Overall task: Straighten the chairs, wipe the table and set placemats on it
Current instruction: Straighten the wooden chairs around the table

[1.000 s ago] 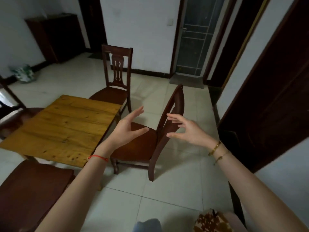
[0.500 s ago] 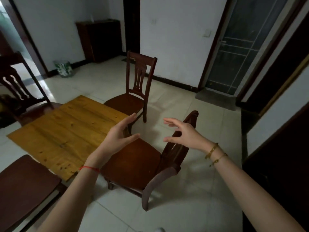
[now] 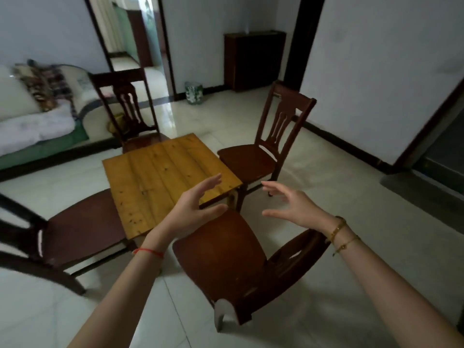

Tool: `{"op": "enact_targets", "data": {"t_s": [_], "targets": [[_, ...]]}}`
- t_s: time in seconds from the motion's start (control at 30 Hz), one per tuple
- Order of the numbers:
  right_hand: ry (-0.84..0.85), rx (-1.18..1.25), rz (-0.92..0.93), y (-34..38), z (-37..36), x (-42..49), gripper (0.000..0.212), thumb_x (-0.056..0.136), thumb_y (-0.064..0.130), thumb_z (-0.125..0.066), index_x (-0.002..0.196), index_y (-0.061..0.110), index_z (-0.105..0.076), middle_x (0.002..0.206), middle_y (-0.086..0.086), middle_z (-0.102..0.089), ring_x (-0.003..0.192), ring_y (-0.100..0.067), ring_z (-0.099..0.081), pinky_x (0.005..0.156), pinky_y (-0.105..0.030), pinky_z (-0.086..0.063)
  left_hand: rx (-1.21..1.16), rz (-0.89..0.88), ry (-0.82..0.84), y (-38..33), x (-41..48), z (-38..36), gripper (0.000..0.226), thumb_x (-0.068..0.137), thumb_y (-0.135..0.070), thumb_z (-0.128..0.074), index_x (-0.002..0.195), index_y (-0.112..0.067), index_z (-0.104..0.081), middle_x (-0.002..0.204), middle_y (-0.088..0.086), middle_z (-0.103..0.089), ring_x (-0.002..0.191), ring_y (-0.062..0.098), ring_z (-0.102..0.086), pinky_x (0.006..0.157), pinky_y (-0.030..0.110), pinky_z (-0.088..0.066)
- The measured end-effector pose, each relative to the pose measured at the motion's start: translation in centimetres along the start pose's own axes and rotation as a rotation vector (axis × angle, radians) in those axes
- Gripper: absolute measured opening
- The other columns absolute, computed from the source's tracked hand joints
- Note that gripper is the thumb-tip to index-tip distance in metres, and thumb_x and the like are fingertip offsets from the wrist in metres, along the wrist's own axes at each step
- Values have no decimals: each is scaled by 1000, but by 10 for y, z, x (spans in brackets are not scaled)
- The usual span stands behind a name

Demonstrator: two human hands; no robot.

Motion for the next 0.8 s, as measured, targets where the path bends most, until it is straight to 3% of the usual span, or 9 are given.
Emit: {"op": "enact_targets", "data": {"t_s": [0.2,0.37,0.53,0.7,0.8], "targets": [[179,-85,217,-29,32,27,87,73,56,-71,148,32,-32,145,13,-45,133,-3,-39,111,-34,-34,52,94,-186,-30,4,-47,82,81,-60,-65,152,-38,-31,149,-16,-44,139,0,-38,116,40,-36],[307,-118,361,-53,45,19,86,76,53,-72,149,30,-33,146,9,-45,133,-7,-40,110,-39,-37,58,193,-323,-59,-15,-95,79,83,-51,-68,152,-35,-32,150,-12,-44,139,2,-38,116,42,-36],[431,-111,403,-77,43,-3,89,73,57,-71,149,30,-32,146,9,-44,134,-9,-40,111,-40,-37,46,312,-403,-79,-45,-139,80,83,-42,-71,152,-30,-34,149,-8,-46,138,5,-41,115,38,-37],[477,-133,411,-103,36,-17,87,75,54,-74,148,32,-32,145,10,-45,131,-8,-42,108,-36,-39,39,387,-427,-81,-63,-167,80,83,-31,-76,152,-27,-34,149,-4,-46,139,6,-40,101,10,-40],[506,-153,391,-120,29,-22,90,73,55,-75,148,32,-32,145,10,-45,131,-8,-42,109,-37,-39,54,434,-408,-71,-69,-183,84,80,-40,-77,152,-32,-34,147,-7,-48,136,4,-42,111,26,-38]]}}
Point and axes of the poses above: each hand's wrist, its own x-axis towards the middle knuckle, its own z-axis out of the back of the hand, y = z × x, the point moved 4 cm from there along x, towards the middle knuckle
